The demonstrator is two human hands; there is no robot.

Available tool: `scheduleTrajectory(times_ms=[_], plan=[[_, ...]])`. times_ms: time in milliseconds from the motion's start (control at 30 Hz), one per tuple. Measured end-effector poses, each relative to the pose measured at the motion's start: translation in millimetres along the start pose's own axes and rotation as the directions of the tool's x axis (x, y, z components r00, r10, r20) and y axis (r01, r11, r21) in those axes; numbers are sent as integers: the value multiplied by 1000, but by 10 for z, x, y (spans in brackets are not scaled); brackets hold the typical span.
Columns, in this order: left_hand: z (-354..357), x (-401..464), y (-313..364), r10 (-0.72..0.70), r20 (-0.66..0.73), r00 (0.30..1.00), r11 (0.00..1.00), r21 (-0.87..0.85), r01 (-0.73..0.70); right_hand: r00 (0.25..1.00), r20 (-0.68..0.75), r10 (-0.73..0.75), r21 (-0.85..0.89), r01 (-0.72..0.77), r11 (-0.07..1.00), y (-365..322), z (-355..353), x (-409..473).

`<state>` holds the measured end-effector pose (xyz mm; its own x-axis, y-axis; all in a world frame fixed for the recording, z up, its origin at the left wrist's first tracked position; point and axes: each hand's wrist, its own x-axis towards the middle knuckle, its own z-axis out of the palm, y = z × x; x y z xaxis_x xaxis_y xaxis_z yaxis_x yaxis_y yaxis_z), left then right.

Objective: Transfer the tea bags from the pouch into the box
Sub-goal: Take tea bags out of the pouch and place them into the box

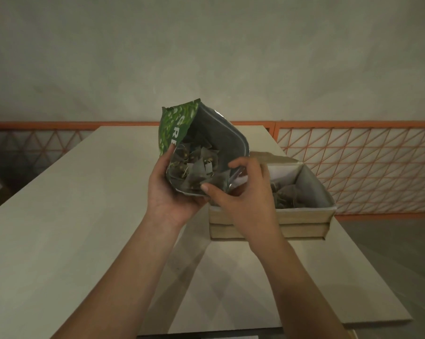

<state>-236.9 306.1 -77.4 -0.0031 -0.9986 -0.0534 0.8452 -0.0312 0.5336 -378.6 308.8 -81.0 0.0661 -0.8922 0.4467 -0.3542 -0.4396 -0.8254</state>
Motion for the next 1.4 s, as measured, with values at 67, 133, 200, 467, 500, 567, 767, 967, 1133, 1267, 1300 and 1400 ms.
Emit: scheduleTrajectory(times_ms=[67, 133, 200, 467, 500, 567, 767, 967, 1133, 1267, 1300, 1400], plan=[[-4, 4, 3, 3, -6, 1000, 1000, -2, -3, 998, 49, 29, 62, -32, 998, 2, -43, 10], [9, -1, 10, -2, -2, 1000, 1000, -4, 2, 993, 105, 53, 133, -66, 989, 5, -85, 26], [23, -5, 7, -5, 7, 1000, 1000, -12, 5, 987, 148, 63, 181, -89, 979, 3, -125, 53], [39, -5, 10, -5, 3, 1000, 999, -47, 5, 969, 247, -27, 341, -61, 938, -88, -521, 278], [37, -3, 10, -5, -1, 1000, 999, -52, 4, 964, 257, -65, 320, -21, 947, -82, -569, 316], [36, 0, 7, -7, -3, 1000, 998, -61, 6, 959, 264, -102, 248, 35, 968, -55, -640, 388], [56, -19, -10, 11, 27, 1000, 998, -68, -9, 984, 156, -89, -124, 109, 986, 127, -697, 496], [52, -6, -2, -10, 64, 998, 997, -80, 16, 995, 100, 5, -407, 36, 913, 307, -616, 471], [44, -9, 2, -14, 71, 997, 997, -72, 19, 976, 136, 170, -370, -109, 923, 425, -572, 524], [49, 0, 10, -26, 83, 996, 996, -85, 33, 990, -54, 131, -117, -136, 984, 363, -617, 571], [52, -1, 8, -28, 90, 996, 995, -89, 36, 989, -50, 142, -65, -145, 987, 361, -630, 594], [51, -14, -1, -30, 92, 995, 996, -86, 37, 969, 183, 167, -219, -125, 968, 442, -648, 652]])
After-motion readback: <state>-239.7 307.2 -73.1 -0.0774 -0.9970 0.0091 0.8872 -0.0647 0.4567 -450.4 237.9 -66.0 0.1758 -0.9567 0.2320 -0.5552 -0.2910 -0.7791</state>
